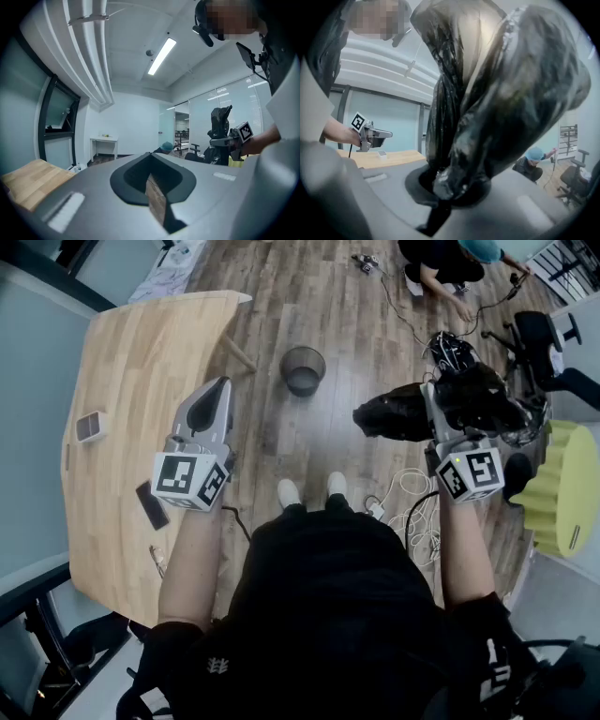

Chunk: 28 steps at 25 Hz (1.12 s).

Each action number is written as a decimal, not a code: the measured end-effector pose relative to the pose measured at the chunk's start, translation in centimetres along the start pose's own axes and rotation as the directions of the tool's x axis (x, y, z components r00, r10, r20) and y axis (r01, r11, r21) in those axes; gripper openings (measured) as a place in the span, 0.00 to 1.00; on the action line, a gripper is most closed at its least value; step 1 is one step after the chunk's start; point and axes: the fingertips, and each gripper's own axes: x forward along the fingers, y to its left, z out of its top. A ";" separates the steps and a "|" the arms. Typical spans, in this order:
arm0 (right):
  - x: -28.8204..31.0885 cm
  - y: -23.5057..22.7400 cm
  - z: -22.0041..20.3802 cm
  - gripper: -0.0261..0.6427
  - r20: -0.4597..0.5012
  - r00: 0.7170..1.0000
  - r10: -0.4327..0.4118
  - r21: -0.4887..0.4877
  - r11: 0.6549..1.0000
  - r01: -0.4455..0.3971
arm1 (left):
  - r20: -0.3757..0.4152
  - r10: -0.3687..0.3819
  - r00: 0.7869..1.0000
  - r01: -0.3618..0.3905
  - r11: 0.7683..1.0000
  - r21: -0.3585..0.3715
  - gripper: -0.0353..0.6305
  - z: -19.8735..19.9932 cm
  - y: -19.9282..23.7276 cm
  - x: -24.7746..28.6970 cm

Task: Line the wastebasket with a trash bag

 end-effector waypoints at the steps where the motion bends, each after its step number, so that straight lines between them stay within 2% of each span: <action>1: 0.0 -0.4 -0.1 0.04 0.000 1.000 -0.005 0.001 1.000 0.005 | 0.002 0.000 1.000 0.000 1.000 0.002 0.06 0.0 -0.1 0.3; 15: 0.1 -5.3 -0.4 0.04 0.012 1.000 0.014 -0.019 1.000 -0.014 | 0.010 0.067 0.998 -0.067 0.997 0.035 0.06 1.1 -1.8 3.2; 21: 0.7 -6.4 -0.2 0.04 0.043 0.995 0.091 -0.017 0.996 -0.090 | 0.012 0.115 0.993 -0.115 0.992 0.049 0.06 0.8 -3.6 4.2; 28: 3.7 -8.6 -1.2 0.04 0.013 0.994 0.105 0.007 0.994 -0.105 | -0.021 0.149 0.989 -0.148 0.988 0.046 0.06 -0.6 -2.3 6.3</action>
